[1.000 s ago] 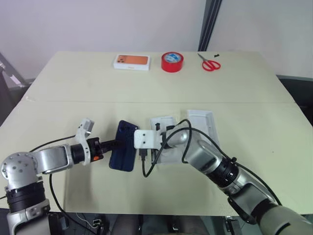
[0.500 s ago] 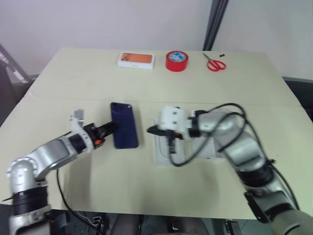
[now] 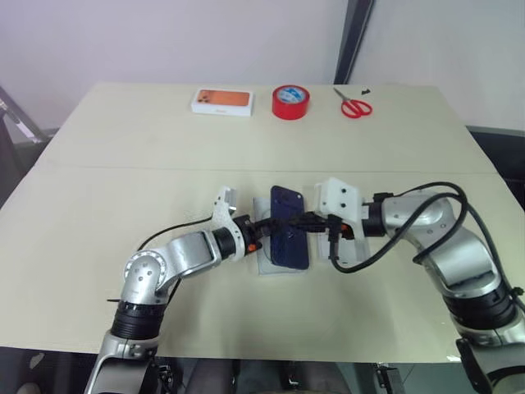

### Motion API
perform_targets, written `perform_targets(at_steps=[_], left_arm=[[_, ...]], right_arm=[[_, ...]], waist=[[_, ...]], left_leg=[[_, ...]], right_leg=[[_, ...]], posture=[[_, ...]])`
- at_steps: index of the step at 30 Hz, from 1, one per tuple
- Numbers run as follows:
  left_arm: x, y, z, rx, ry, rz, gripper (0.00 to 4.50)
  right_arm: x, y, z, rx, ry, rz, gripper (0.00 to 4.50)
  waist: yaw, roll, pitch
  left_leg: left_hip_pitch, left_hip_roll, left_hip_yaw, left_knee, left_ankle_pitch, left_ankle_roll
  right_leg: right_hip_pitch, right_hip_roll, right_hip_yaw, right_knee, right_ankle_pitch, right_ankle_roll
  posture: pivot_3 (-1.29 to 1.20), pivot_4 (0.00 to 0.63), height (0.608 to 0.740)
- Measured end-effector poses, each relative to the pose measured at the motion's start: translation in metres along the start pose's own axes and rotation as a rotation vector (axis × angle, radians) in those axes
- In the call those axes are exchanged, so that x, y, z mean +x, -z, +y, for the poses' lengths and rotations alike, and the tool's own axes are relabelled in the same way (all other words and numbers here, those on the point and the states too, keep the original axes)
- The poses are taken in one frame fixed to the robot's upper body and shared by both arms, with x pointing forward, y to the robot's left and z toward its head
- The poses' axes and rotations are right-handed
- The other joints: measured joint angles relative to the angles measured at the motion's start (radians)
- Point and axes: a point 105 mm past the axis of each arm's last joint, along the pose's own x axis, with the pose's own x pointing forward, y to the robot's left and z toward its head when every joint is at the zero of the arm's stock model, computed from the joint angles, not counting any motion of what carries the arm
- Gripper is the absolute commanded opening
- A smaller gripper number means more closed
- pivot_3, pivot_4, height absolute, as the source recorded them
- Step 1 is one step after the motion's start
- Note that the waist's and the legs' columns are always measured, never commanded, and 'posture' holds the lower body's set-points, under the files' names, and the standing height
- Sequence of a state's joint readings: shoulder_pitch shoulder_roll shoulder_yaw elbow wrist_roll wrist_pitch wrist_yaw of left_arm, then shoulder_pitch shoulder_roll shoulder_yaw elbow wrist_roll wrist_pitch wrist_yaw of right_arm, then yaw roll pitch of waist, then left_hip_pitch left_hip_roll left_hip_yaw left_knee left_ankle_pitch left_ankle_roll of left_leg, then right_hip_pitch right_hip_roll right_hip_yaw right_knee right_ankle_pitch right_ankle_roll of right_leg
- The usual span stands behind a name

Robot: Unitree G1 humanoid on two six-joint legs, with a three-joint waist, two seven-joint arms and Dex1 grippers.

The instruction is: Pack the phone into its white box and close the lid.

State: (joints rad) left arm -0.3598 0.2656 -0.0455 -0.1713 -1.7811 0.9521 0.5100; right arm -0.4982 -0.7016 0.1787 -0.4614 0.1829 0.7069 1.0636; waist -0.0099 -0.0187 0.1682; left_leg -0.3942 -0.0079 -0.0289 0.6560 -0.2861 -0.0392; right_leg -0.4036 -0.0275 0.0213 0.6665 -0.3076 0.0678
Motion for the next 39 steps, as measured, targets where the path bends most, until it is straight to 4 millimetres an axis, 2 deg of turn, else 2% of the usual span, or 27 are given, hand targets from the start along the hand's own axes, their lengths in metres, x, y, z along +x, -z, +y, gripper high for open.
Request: perform_targets(at_steps=[16,20,25,29,39], left_arm=[[-0.005,-0.002,0.013,-0.019,-0.034,-0.030,0.05],[-0.005,-0.003,0.013,-0.021,-0.024,-0.032,1.86],[-0.004,-0.005,0.009,-0.004,0.007,-0.035,4.40],[-0.011,-0.007,0.009,0.051,0.001,-0.010,4.40],[-0.054,-0.007,0.004,0.352,-0.025,0.127,4.40]], right_arm=[[-0.001,0.003,-0.001,-0.021,0.011,0.011,0.00],[-0.002,0.007,0.001,-0.011,0.010,0.020,0.00],[-0.002,0.007,0.000,-0.011,0.011,0.021,0.00],[-0.003,0.008,0.000,-0.010,0.011,0.026,0.00],[0.001,0.010,0.001,-0.014,0.002,0.027,0.00]], waist=[[0.002,0.000,0.000],[0.003,0.000,0.000],[0.003,0.000,0.000],[-0.002,0.000,0.000],[0.000,0.001,0.000]], left_leg=[[0.000,0.000,0.000,0.008,-0.001,0.001],[0.000,0.000,0.000,0.008,-0.001,0.001],[0.000,0.000,0.000,0.008,-0.001,0.001],[0.002,0.000,0.000,0.007,-0.001,0.002],[0.002,0.001,0.000,0.007,-0.002,0.003]], right_leg=[[0.004,0.000,-0.001,0.000,0.000,0.000],[0.004,0.000,-0.001,0.000,0.000,0.000],[0.004,0.000,-0.001,0.000,0.000,0.000],[0.005,0.000,0.000,0.000,0.000,0.000],[0.006,0.000,-0.001,0.000,0.000,0.000]], posture=[[0.00,0.150,0.740],[0.00,0.150,0.740],[0.00,0.150,0.740],[0.00,0.150,0.740],[0.00,0.150,0.740]])
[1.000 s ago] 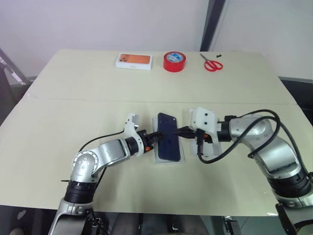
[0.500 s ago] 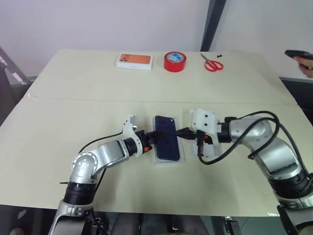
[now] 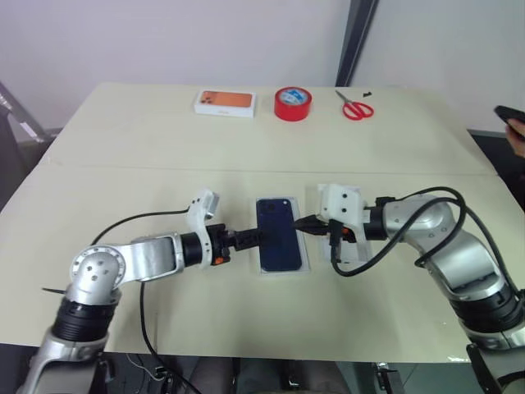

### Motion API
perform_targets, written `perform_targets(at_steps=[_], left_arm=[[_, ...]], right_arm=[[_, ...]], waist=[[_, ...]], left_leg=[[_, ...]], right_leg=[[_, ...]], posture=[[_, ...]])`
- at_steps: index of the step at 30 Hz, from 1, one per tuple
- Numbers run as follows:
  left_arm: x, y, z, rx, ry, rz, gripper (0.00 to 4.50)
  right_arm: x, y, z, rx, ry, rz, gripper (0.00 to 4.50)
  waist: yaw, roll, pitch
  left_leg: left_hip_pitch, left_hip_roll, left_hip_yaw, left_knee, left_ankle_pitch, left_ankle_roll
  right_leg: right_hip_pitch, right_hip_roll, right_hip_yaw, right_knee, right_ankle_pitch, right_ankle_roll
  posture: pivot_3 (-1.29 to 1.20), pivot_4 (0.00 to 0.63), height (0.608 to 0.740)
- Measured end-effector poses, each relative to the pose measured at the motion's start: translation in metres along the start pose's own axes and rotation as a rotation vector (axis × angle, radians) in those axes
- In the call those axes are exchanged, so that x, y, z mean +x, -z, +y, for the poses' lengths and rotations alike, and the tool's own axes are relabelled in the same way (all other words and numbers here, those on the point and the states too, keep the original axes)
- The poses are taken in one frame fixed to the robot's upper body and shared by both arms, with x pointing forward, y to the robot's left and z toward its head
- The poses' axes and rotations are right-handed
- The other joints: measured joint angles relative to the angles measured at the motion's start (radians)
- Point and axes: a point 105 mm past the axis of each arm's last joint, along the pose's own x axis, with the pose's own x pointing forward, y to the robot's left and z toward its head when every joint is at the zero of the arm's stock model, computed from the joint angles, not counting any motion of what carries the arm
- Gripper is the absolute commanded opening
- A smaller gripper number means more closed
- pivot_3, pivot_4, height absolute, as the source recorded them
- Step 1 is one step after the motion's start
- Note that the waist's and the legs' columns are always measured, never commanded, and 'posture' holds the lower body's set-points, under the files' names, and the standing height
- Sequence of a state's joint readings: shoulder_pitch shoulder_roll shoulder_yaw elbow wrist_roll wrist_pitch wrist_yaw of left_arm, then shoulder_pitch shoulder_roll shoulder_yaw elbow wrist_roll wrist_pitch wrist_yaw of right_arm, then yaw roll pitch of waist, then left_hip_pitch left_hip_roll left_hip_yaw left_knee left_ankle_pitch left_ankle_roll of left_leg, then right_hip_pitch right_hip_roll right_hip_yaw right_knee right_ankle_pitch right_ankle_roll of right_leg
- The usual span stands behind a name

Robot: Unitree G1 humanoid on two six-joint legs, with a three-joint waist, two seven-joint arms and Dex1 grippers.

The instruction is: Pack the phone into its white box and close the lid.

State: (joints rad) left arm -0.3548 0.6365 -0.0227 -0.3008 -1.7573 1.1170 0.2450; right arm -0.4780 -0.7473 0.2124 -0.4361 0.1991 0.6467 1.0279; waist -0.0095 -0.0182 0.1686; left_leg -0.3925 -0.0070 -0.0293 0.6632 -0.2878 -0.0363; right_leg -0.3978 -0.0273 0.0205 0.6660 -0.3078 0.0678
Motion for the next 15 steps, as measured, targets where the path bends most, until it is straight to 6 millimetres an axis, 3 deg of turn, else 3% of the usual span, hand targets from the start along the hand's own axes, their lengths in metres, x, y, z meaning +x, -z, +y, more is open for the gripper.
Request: perform_targets(at_steps=[6,9,11,15], left_arm=[[-0.011,-0.014,0.010,0.087,-0.052,-0.059,4.40],[-0.029,-0.025,0.038,0.315,-0.267,-0.050,3.56],[-0.036,-0.030,0.048,0.440,-0.345,-0.046,2.54],[-0.024,-0.023,0.047,0.616,-0.316,0.013,0.49]], right_arm=[[0.001,0.003,-0.001,-0.006,0.002,0.014,0.00],[-0.004,0.015,-0.008,-0.008,0.040,0.078,0.00],[-0.006,0.021,-0.012,-0.004,0.063,0.109,0.00],[-0.005,0.033,-0.016,-0.037,0.092,0.191,0.00]], waist=[[0.000,0.000,0.000],[-0.004,0.001,0.001],[-0.001,0.003,0.002],[0.005,0.003,0.002]], left_leg=[[0.000,0.000,0.000,0.000,0.000,0.000],[0.000,0.000,0.001,-0.001,0.000,0.000],[0.000,0.000,0.001,-0.001,0.000,0.000],[-0.001,0.000,0.001,-0.001,0.000,0.000]], right_leg=[[0.000,0.000,0.000,0.000,0.000,0.000],[0.000,0.001,0.000,0.000,0.000,0.000],[0.000,0.000,0.000,0.000,0.000,-0.001],[0.000,0.000,0.000,-0.001,0.000,-0.001]], posture=[[0.00,0.150,0.740],[0.00,0.150,0.740],[0.00,0.150,0.740],[0.00,0.150,0.740]])
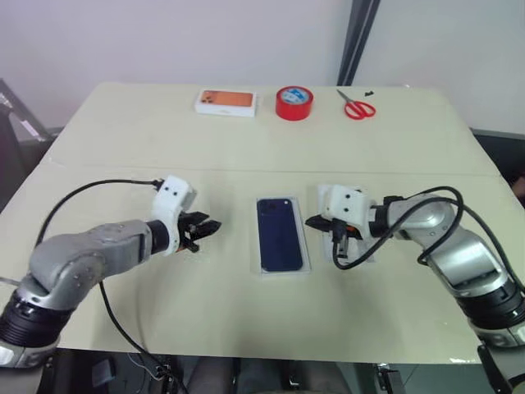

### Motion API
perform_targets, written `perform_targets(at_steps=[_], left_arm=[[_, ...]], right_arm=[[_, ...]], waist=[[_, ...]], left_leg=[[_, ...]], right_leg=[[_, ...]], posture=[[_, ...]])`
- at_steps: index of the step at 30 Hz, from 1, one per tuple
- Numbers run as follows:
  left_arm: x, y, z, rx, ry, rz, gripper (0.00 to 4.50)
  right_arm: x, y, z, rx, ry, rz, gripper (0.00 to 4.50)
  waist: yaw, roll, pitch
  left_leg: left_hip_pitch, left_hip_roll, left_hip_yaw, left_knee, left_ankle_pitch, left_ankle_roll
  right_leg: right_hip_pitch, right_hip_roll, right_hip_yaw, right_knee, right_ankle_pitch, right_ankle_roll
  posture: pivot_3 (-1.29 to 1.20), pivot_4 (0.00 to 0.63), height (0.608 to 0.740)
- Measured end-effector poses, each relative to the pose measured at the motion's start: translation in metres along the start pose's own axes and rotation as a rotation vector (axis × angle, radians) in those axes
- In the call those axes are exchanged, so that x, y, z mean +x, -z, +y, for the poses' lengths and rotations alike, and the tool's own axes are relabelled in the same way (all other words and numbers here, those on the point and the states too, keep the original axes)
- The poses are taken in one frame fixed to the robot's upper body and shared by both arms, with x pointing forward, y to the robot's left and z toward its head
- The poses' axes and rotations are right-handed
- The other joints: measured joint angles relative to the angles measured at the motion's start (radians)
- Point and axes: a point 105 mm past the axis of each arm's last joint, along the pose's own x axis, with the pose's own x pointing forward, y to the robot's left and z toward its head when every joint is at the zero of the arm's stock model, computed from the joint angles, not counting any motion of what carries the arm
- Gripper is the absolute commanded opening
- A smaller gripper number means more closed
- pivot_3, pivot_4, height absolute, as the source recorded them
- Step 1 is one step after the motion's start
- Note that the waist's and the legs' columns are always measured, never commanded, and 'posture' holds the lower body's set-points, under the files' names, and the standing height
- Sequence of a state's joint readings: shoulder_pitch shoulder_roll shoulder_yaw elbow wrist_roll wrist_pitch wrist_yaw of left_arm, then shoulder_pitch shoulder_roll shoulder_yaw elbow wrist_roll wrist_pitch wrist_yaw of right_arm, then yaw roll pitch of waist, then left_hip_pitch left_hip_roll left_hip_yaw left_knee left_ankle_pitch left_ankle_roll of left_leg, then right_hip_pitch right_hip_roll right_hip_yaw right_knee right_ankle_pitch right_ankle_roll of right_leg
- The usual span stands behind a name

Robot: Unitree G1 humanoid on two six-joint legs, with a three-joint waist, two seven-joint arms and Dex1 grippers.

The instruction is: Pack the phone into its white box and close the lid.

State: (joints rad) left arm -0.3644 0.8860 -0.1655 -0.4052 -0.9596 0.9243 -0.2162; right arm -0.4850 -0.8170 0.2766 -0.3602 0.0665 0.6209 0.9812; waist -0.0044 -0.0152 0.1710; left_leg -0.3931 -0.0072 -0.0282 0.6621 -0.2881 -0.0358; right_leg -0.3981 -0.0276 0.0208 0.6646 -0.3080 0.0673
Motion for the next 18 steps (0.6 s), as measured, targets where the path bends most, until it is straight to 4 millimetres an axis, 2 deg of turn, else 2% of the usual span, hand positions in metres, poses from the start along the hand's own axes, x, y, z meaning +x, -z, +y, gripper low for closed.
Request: perform_targets(at_steps=[5,9,18], left_arm=[[0.023,0.003,-0.011,0.098,0.062,0.054,0.49],[0.041,0.013,-0.023,0.142,0.113,0.115,0.49],[0.071,0.000,-0.049,0.186,0.175,0.091,0.49]], right_arm=[[0.008,0.009,-0.001,-0.087,0.038,0.089,0.00],[0.017,0.016,0.001,-0.152,0.044,0.154,0.00],[0.022,0.017,0.010,-0.210,0.001,0.183,0.00]], waist=[[-0.003,0.000,0.000],[-0.009,0.000,0.000],[0.013,0.000,0.000]], left_leg=[[0.000,0.000,0.000,0.000,-0.001,0.001],[0.000,0.000,0.000,0.000,-0.001,0.002],[0.000,0.000,-0.001,0.003,-0.001,0.003]], right_leg=[[0.000,0.000,0.000,0.000,0.000,0.000],[-0.001,0.000,0.000,0.001,0.000,0.000],[0.001,0.000,-0.001,0.002,0.000,0.001]], posture=[[0.00,0.150,0.740],[0.00,0.150,0.740],[0.00,0.150,0.740]])
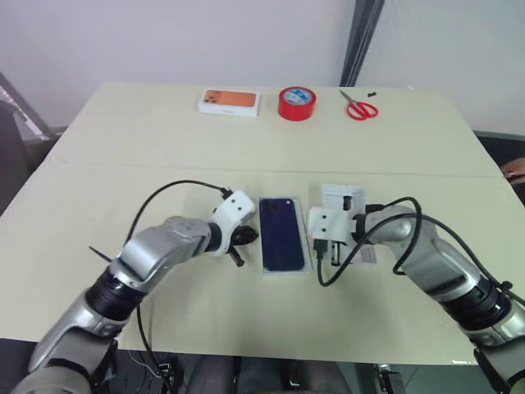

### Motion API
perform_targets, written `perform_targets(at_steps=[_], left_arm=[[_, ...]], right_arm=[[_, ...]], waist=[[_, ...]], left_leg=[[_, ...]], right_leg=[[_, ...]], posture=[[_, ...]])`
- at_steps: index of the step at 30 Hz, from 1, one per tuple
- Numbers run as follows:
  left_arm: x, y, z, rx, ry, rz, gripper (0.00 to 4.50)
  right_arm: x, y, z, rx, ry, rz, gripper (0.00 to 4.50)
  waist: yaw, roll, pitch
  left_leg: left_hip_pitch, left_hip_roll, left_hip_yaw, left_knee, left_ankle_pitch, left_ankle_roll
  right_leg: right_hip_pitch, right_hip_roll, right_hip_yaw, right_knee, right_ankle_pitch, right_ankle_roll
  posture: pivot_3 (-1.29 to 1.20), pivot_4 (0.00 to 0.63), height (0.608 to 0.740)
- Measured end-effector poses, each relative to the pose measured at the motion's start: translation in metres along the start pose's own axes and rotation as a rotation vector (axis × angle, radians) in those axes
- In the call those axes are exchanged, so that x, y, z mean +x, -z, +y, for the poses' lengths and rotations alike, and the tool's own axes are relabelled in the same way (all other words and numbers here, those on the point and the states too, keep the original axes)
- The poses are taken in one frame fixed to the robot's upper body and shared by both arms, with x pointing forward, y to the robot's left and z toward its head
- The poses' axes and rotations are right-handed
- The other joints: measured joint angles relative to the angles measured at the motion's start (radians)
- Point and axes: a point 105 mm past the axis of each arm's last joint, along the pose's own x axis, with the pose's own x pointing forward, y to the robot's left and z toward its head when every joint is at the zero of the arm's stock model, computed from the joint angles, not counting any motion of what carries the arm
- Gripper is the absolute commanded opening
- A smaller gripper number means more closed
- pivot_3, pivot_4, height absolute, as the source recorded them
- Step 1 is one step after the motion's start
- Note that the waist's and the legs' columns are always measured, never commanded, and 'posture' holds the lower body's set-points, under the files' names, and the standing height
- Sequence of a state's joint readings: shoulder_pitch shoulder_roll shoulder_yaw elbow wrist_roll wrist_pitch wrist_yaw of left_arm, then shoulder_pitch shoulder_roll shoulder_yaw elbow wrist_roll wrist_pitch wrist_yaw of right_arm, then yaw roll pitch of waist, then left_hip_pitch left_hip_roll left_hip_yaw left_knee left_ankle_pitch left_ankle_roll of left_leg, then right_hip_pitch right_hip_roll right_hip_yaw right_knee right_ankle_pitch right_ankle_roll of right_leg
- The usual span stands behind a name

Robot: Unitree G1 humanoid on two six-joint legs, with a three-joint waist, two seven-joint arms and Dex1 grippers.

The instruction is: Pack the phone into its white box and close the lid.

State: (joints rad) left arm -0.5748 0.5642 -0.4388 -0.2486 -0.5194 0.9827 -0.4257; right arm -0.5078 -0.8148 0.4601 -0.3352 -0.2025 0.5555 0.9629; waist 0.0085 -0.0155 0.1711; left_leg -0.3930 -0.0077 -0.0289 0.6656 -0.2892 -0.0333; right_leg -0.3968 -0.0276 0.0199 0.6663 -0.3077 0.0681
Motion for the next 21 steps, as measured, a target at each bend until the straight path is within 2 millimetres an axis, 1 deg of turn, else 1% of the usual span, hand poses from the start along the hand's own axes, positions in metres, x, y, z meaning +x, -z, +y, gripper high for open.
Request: perform_targets(at_steps=[7,14,17,21], left_arm=[[0.013,-0.010,-0.009,0.018,0.045,0.009,0.49],[0.029,-0.020,-0.030,0.065,0.155,0.024,0.49],[0.032,-0.021,-0.038,0.072,0.201,0.027,0.49],[0.034,-0.022,-0.042,0.069,0.223,0.032,0.49]], right_arm=[[-0.006,0.010,0.005,-0.023,-0.028,0.048,0.00],[-0.026,0.028,0.013,-0.022,-0.060,0.117,0.00],[-0.030,0.033,0.013,-0.015,-0.066,0.136,0.00],[-0.033,0.036,0.012,-0.001,-0.064,0.145,0.00]], waist=[[0.008,0.000,0.000],[0.006,0.000,0.000],[0.004,0.000,0.000],[0.005,0.000,0.000]], left_leg=[[0.000,-0.001,0.000,0.001,0.000,0.001],[0.000,-0.001,0.000,0.001,0.000,0.002],[0.000,-0.001,0.000,0.001,0.000,0.002],[0.001,-0.001,0.000,0.001,0.000,0.002]], right_leg=[[0.001,-0.001,-0.001,0.000,0.000,0.000],[0.001,-0.001,-0.001,0.000,0.000,0.000],[0.001,-0.001,-0.001,0.000,0.000,0.000],[0.001,-0.001,-0.001,0.001,0.000,0.000]], posture=[[0.00,0.150,0.740],[0.00,0.150,0.740],[0.00,0.150,0.740],[0.00,0.150,0.740]])
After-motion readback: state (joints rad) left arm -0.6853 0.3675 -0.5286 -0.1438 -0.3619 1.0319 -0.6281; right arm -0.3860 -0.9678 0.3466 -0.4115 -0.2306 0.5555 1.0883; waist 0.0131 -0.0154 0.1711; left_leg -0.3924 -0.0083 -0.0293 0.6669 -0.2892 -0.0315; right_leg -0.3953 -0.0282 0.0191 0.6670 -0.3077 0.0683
